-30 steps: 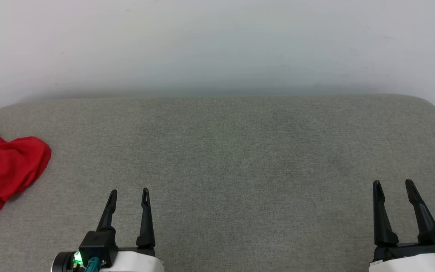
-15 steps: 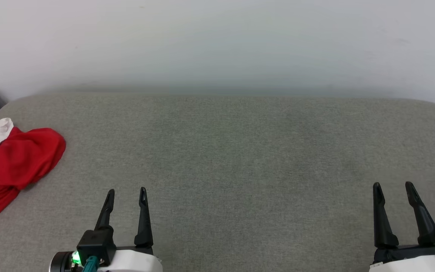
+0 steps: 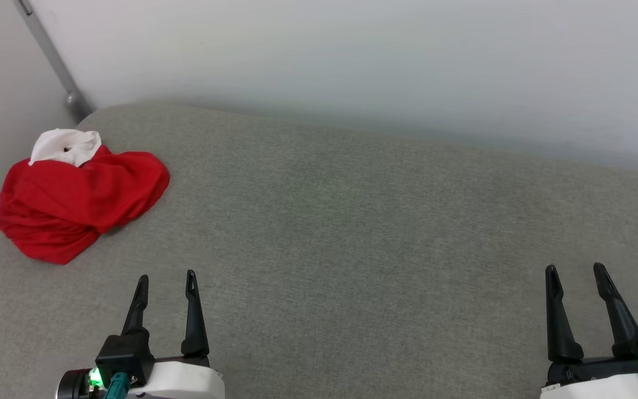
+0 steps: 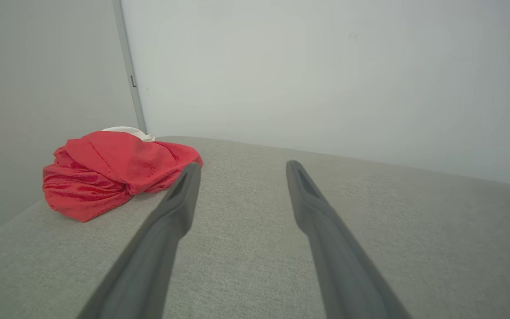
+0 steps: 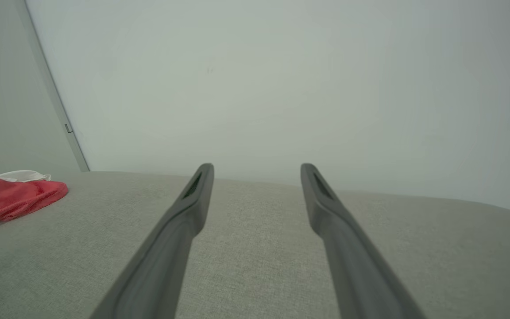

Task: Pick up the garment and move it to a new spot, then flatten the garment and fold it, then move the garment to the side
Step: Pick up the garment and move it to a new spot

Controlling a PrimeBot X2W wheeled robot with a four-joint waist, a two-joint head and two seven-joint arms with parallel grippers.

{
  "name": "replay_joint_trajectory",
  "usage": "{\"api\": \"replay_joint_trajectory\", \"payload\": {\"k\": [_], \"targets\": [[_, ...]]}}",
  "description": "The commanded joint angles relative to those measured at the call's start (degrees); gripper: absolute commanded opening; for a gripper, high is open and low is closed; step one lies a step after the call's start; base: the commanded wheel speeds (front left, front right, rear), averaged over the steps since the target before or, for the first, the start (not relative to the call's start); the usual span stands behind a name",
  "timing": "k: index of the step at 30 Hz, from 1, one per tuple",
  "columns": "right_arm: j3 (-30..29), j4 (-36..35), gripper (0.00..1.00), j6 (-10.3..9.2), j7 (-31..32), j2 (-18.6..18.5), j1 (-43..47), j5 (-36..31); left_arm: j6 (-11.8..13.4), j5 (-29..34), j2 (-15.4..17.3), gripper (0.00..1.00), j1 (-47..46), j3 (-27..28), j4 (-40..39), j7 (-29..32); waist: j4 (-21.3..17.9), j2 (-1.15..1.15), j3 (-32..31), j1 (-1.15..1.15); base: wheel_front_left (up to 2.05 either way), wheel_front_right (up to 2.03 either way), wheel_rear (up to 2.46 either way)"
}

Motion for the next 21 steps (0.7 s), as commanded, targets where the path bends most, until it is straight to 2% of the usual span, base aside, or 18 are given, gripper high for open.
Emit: {"api": "replay_joint_trajectory", "payload": {"k": [1, 15, 21], "targets": [[-0.1, -0.4, 1.0, -0.02, -0.1, -0.1, 0.0, -0.2, -0.1, -0.2, 0.0, 1.0, -0.6, -0.1, -0.1, -0.2, 2.8, 0.0, 0.6, 0.0, 0.0, 0.0, 0.0], [0.4, -1.2, 1.0, -0.02, -0.1, -0.1, -1.6, -2.0, 1.1, -2.5, 0.0, 1.0, -2.0, 0.5, -0.7, -0.2, 13.4, 0.0, 3.4, 0.0, 0.0, 0.0, 0.0], [0.6, -1.5, 1.0, -0.02, -0.1, -0.1, -2.0, -2.9, 1.8, -3.7, 0.0, 1.0, -2.1, 0.9, -0.9, -0.2, 16.7, 0.0, 4.1, 0.0, 0.0, 0.0, 0.0]]}}
